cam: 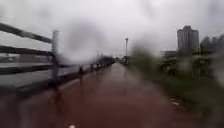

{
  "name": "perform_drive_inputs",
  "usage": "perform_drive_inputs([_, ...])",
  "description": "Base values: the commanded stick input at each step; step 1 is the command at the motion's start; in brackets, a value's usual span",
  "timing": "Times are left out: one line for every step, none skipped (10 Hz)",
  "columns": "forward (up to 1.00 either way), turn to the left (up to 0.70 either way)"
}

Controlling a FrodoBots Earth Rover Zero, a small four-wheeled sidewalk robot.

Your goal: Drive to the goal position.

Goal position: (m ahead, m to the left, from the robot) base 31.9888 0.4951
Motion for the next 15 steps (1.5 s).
perform_drive_inputs([1.00, -0.05])
perform_drive_inputs([1.00, -0.09])
perform_drive_inputs([1.00, -0.37])
perform_drive_inputs([1.00, 0.00])
perform_drive_inputs([1.00, 0.00])
perform_drive_inputs([1.00, 0.00])
perform_drive_inputs([1.00, 0.00])
perform_drive_inputs([1.00, 0.00])
perform_drive_inputs([1.00, 0.00])
perform_drive_inputs([1.00, 0.00])
perform_drive_inputs([1.00, 0.00])
perform_drive_inputs([1.00, 0.00])
perform_drive_inputs([1.00, 0.00])
perform_drive_inputs([1.00, 0.00])
perform_drive_inputs([1.00, 0.00])
